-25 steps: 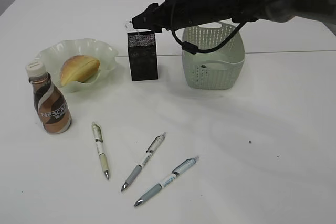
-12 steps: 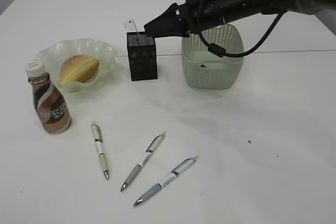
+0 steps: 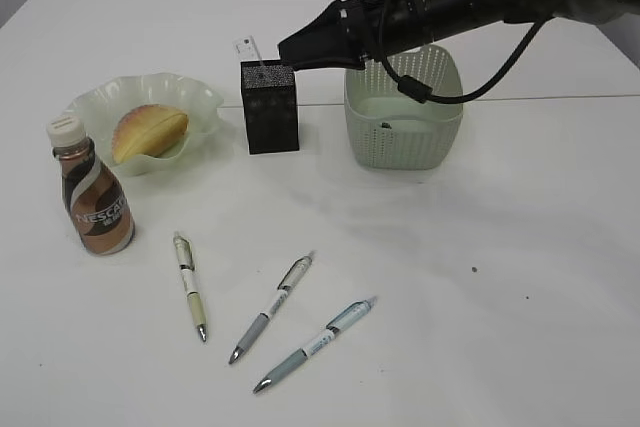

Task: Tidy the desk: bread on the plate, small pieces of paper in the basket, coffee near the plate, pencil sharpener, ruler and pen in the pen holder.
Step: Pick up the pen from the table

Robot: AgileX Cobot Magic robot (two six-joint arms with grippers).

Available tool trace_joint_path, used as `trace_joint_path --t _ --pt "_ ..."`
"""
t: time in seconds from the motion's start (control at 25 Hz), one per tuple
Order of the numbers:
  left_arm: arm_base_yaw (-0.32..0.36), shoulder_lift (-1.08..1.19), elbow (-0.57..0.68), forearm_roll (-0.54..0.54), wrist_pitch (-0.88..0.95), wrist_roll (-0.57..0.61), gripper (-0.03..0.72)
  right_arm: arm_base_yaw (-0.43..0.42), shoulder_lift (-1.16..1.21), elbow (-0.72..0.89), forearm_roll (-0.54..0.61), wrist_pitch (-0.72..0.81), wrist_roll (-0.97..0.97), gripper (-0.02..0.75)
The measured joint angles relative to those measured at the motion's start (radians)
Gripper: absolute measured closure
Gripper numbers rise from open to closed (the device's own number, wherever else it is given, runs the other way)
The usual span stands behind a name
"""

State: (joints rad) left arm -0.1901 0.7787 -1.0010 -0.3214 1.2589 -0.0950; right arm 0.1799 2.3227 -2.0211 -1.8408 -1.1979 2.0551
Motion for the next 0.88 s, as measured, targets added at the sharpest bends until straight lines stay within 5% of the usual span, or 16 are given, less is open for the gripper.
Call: trace_joint_path --t 0.6,0.88 --pt "0.0 0.261 -0.029 -0.189 -0.073 0.259 0.255 -0.033 -0.076 0.0 0.0 -0.001 -0.147 0.469" --pt "0.0 0.346 -0.131 -0.239 -0.082 0.336 0.278 -0.074 -0.209 0.0 0.0 -0.016 0.036 0.47"
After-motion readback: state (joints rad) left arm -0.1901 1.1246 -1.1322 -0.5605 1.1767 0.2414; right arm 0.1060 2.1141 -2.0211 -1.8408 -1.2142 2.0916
